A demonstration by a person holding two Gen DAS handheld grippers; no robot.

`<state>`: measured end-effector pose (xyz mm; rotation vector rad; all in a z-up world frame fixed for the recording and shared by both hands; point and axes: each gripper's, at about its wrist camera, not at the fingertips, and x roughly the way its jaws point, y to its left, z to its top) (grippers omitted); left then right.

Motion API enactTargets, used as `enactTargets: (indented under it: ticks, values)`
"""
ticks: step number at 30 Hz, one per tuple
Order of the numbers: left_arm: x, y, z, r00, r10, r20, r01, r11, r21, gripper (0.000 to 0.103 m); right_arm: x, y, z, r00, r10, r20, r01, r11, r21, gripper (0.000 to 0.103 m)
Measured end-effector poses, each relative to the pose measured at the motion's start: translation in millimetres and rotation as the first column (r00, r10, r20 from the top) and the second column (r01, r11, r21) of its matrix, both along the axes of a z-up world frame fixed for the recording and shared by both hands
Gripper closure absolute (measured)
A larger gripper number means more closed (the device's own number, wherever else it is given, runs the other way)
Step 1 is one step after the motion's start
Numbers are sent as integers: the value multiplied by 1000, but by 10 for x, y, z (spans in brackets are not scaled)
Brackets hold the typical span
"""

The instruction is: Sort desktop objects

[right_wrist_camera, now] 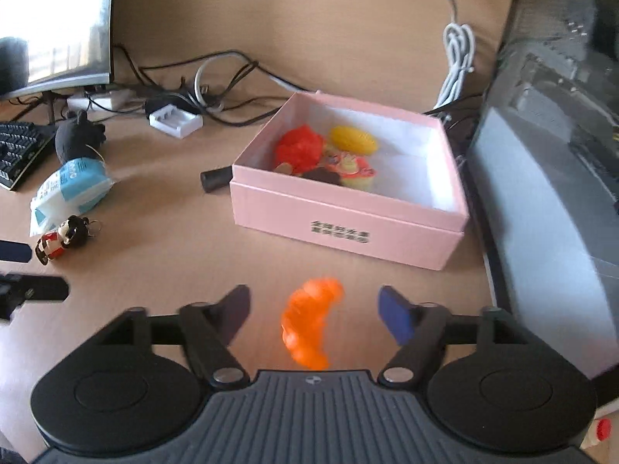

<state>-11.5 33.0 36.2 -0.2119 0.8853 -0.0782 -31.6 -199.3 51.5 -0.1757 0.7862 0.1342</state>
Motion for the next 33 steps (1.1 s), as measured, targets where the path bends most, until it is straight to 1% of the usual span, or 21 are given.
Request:
enactTargets:
  ticks: [2,4,8,10,11,15,17,18,19,20,23,26,29,30,31,33]
  values:
    - [73,-25,-27,999,40,0,-40,999,5,0,-71,-62,6,1000,17,6,-17,1000,-3,23]
    - [148,-54,-44,997,71,7,-71,997,13,0,-113,-96,-45,1000,29,4,-29,1000,-4,18]
    - [322,-111,-89,994,108,4,-108,994,18,0,-319,-244,-188,998,53,-21,-53,999,-3,18]
    - [405,-166,-122,994,107,3,-107,993,49,0,-391,-298,-279,998,56,-34,-56,998,-12,18]
    - [451,-202,-133,994,111,9,-111,991,77,0,-422,-315,-314,998,57,-34,-58,998,-15,18]
    - [577,-308,-161,992,121,27,-124,983,132,0,-461,-397,-336,998,66,-19,-66,998,-8,17]
    - [617,-350,-173,991,131,33,-134,979,155,6,-451,-435,-323,998,61,-9,-61,998,-4,15]
    - [630,-372,-180,991,131,32,-135,976,171,18,-445,-460,-322,998,57,-5,-57,998,-1,14]
    - [634,-400,-176,991,123,42,-129,971,200,28,-434,-487,-321,999,53,-2,-53,999,3,14]
    - [639,-418,-176,993,112,41,-119,969,217,29,-425,-507,-319,999,52,-1,-52,999,6,14]
    - [591,-413,-151,995,95,39,-101,975,197,31,-378,-546,-322,998,56,-3,-56,998,17,11]
    - [433,-437,-124,997,66,30,-71,976,206,31,-306,-525,-323,997,73,-4,-73,997,31,11]
    - [193,-484,-124,1000,-2,2,1,978,208,30,-260,-424,-278,993,120,23,-121,992,48,11]
    - [102,-496,-123,1000,-18,-3,18,976,216,26,-245,-376,-262,989,144,30,-145,988,55,11]
    - [28,-494,-121,1000,-24,-12,26,975,219,19,-228,-321,-251,984,172,35,-174,983,60,10]
    - [-126,-447,-111,1000,-8,-29,14,978,210,10,-205,-186,-240,972,231,41,-233,970,65,7]
